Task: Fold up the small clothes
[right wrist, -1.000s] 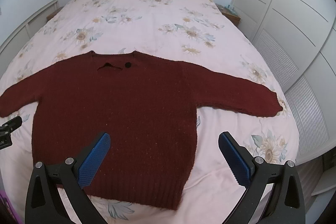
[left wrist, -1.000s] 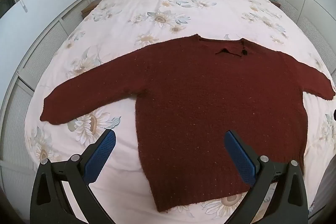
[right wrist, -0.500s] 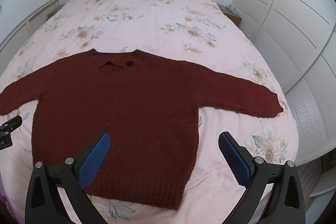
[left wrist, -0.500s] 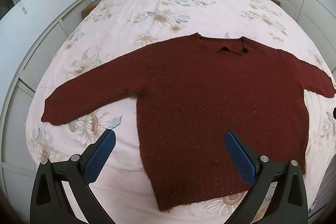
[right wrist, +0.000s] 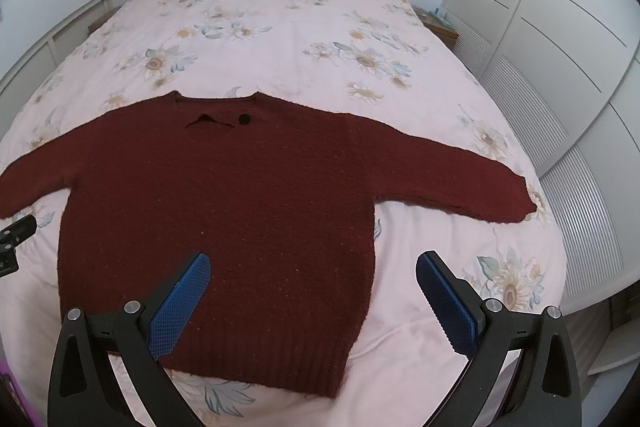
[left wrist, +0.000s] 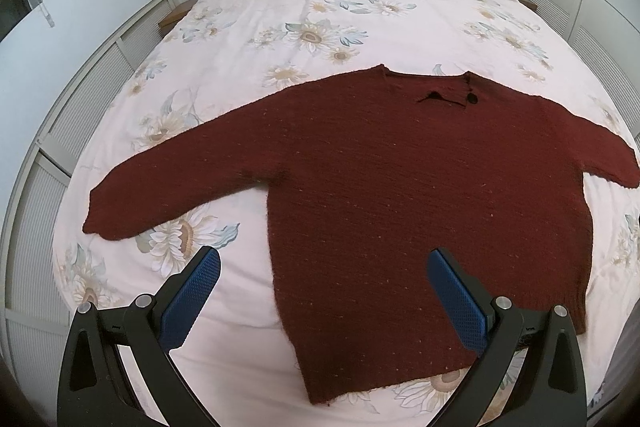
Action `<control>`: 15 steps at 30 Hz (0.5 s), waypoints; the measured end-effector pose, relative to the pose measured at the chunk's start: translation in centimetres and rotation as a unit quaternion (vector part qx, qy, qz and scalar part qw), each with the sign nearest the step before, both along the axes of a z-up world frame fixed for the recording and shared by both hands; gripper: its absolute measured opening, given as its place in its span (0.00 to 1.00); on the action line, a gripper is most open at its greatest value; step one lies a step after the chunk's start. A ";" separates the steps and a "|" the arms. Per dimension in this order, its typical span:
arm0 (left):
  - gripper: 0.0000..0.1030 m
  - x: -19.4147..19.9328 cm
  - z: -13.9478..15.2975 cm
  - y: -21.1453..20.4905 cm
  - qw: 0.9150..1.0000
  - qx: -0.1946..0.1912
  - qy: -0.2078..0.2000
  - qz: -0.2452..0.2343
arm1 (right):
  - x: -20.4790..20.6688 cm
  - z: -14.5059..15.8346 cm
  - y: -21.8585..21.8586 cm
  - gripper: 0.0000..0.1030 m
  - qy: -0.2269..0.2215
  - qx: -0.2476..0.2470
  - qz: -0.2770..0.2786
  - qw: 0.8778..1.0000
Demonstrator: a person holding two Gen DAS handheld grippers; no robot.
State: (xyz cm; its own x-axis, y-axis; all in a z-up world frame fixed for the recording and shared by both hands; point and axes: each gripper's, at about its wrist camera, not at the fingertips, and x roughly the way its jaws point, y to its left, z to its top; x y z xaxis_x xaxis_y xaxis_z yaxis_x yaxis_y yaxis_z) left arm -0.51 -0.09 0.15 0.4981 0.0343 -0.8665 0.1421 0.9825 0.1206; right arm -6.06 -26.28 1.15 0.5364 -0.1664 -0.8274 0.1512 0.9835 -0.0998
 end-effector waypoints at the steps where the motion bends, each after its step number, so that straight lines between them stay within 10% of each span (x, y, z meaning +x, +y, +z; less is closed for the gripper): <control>1: 0.99 0.0 0.0 0.0 1.000 -0.001 0.001 -0.001 | 0.0 0.0 0.0 1.00 0.001 -0.001 0.000 1.000; 15: 0.99 -0.1 -0.1 -0.1 1.000 0.007 -0.002 -0.010 | 0.3 -0.2 -0.1 1.00 0.007 -0.002 0.000 1.000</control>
